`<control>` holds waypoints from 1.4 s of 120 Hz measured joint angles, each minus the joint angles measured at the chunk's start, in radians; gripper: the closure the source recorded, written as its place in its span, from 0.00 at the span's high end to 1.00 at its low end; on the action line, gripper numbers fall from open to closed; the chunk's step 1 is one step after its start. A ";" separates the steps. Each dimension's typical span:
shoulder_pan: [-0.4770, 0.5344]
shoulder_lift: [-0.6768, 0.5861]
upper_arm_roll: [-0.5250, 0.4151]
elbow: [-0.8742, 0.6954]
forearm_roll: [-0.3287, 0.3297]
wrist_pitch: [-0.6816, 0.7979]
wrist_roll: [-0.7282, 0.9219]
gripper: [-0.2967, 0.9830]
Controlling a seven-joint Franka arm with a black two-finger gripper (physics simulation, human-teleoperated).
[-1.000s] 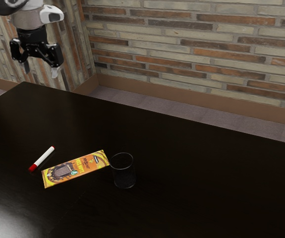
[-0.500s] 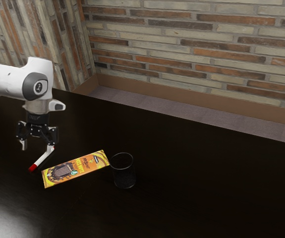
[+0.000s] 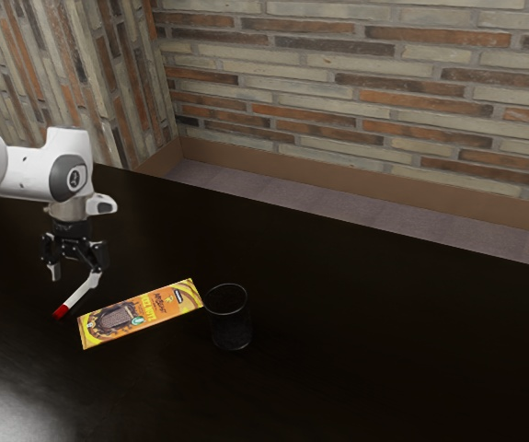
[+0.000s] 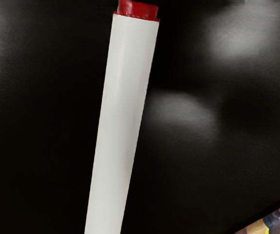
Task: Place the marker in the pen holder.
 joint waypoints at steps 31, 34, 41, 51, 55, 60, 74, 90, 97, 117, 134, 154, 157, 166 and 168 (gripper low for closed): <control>0.010 0.094 -0.001 0.093 -0.028 0.013 0.093 0.77; 0.011 0.099 -0.001 0.096 -0.032 0.013 0.101 0.77; 0.012 0.107 -0.001 0.100 -0.040 0.014 0.118 0.77; 0.013 0.116 -0.001 0.102 -0.048 0.015 0.139 0.77; 0.013 0.118 -0.001 0.102 -0.050 0.015 0.147 0.77; 0.013 0.118 -0.001 0.103 -0.052 0.015 0.156 0.76; 0.013 0.116 -0.001 0.116 -0.049 0.013 0.180 0.58; 0.012 0.116 -0.001 0.119 -0.039 0.014 0.201 0.43; 0.012 0.118 -0.002 0.119 -0.040 0.014 0.209 0.40; 0.012 0.124 -0.002 0.117 -0.045 0.015 0.228 0.34; 0.013 0.124 -0.002 0.117 -0.042 0.016 0.241 0.24; 0.009 0.104 -0.003 0.114 -0.034 0.020 0.247 0.18; 0.006 0.084 -0.004 0.110 -0.031 0.022 0.247 0.18; -0.003 -0.021 -0.031 0.054 -0.008 0.055 0.247 0.17; -0.012 -0.060 -0.042 0.028 0.000 0.070 0.247 0.16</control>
